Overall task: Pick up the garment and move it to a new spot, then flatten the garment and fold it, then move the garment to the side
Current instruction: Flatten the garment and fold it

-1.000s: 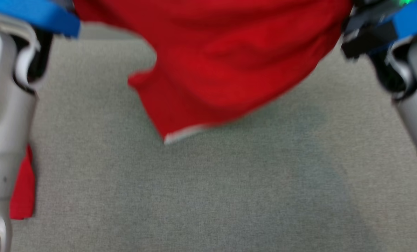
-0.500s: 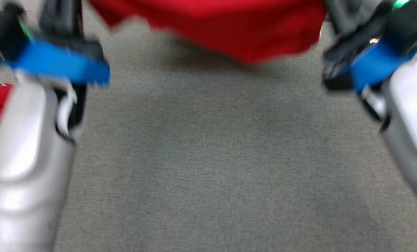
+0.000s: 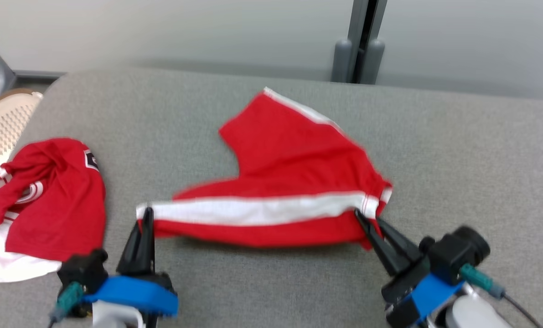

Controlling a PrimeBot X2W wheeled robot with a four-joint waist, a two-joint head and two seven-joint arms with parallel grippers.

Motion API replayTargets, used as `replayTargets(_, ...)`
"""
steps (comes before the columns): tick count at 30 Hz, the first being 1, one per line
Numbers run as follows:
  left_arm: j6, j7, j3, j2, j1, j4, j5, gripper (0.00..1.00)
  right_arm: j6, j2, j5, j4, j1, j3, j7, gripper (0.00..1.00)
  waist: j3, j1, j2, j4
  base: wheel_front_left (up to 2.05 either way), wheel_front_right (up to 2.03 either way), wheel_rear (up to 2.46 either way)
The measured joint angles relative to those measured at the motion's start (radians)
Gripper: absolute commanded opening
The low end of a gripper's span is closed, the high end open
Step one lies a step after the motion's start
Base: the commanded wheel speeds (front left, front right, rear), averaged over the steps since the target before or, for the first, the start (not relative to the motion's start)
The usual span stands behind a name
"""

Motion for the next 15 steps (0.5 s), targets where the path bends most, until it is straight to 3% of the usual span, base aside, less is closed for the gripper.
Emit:
replayTargets(9, 0.0, 0.0, 0.069, -0.035, 0.219, -0.012, 0.025, 0.0, 0.0, 0.025, 0.022, -0.031, 0.237, 0.02, 0.0, 0.0, -0.128, -0.0001, 0.0, -0.022, 0.0, 0.0, 0.0)
replayTargets(15, 0.0, 0.0, 0.082, -0.038, 0.256, -0.04, 0.037, 0.0, 0.0, 0.029, 0.058, -0.053, 0.313, 0.047, 0.0, 0.0, -0.152, 0.0, 0.0, -0.06, 0.0, 0.0, 0.0)
